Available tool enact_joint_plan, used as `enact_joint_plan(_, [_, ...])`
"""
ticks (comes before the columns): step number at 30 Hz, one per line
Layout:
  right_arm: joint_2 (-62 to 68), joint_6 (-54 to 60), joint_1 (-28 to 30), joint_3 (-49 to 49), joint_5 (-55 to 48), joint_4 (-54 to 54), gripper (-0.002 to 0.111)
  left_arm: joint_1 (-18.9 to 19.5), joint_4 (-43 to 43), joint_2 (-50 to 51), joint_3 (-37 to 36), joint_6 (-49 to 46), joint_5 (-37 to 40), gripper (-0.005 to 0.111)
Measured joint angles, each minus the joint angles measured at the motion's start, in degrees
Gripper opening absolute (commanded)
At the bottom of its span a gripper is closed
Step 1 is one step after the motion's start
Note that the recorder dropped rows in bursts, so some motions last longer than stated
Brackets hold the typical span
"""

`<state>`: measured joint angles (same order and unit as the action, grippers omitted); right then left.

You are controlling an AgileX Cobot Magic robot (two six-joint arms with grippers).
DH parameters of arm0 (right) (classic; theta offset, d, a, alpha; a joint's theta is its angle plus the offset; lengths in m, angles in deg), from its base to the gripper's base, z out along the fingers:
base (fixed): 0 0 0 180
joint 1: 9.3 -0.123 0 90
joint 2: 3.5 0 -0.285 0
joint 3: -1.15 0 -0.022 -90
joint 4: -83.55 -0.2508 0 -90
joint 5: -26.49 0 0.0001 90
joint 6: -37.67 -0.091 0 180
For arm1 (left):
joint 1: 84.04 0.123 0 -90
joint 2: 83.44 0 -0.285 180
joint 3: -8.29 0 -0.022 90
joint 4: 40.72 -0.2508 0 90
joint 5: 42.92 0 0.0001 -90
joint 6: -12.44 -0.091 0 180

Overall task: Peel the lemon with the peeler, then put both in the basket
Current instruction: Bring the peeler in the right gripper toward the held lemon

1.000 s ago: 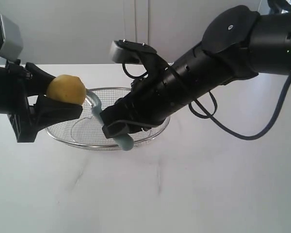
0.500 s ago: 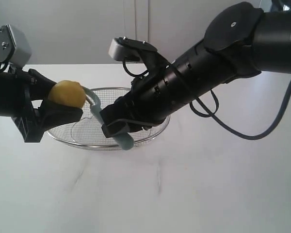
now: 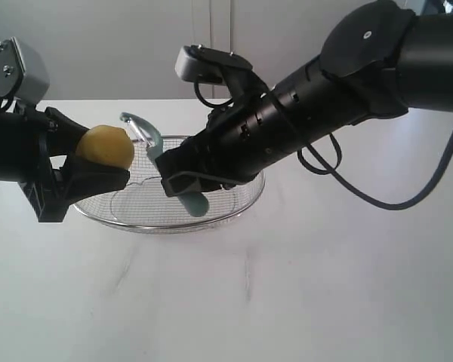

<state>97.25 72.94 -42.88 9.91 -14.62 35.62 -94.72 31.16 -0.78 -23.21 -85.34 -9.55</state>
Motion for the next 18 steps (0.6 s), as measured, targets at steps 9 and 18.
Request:
enact_joint_plan(9, [-3.24, -1.70, 0.00, 0.00, 1.06, 0.40, 0.000, 0.00, -0.10, 0.00, 0.00, 0.00, 0.00, 0.000])
enact_joint_plan(18, [-1.98, -3.18, 0.00, 0.00, 1.30, 0.40, 0.000, 0.00, -0.10, 0.00, 0.00, 0.00, 0.00, 0.000])
